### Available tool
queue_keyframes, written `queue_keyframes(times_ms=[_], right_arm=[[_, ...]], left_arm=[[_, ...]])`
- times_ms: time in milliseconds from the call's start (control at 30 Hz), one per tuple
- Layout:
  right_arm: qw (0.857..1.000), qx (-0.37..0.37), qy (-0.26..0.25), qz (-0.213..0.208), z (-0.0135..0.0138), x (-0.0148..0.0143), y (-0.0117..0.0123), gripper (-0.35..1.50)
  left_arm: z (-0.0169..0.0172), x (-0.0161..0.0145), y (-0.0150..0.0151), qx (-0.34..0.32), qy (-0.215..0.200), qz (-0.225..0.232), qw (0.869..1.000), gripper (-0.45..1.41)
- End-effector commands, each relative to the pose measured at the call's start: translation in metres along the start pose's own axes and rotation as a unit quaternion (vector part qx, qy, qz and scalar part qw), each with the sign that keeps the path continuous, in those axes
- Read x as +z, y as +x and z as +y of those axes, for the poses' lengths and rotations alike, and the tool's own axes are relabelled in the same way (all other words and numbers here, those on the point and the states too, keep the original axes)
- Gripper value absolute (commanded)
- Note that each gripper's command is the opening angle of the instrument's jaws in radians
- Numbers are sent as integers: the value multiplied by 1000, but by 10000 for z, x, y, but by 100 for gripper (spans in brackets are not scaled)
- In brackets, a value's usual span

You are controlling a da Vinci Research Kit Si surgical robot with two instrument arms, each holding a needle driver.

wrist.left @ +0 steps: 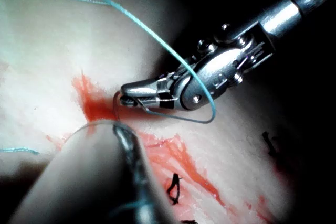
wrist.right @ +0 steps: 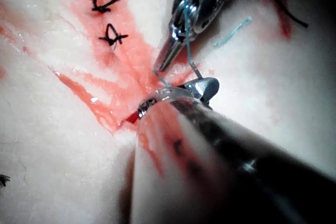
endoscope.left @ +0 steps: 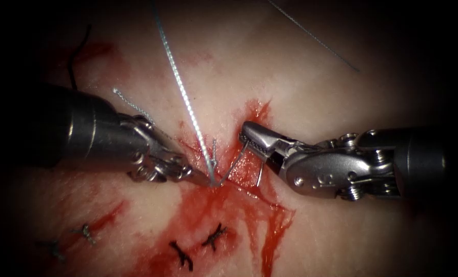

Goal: Wound Closure

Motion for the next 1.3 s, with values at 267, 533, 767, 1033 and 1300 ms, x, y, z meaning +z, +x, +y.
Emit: queue_keyframes(times_ms=[267,533,767,1033,1300], right_arm=[[1000,0,0,1,-3,8,3,-35],[1000,0,0,1,-3,8,3,-35],[1000,24,-7,-3,-3,8,3,-35],[996,88,-14,-12,-4,8,0,-35],[992,126,-19,-16,-5,7,-5,-35]], left_arm=[[5,57,-5,-8,-24,3,1000,-45],[1,87,-16,-11,-32,-19,999,-45],[-4,98,-23,-14,-35,-34,999,-45],[-5,96,-25,-9,-31,-40,999,-45],[-3,95,-27,-7,-32,-42,999,-45]])
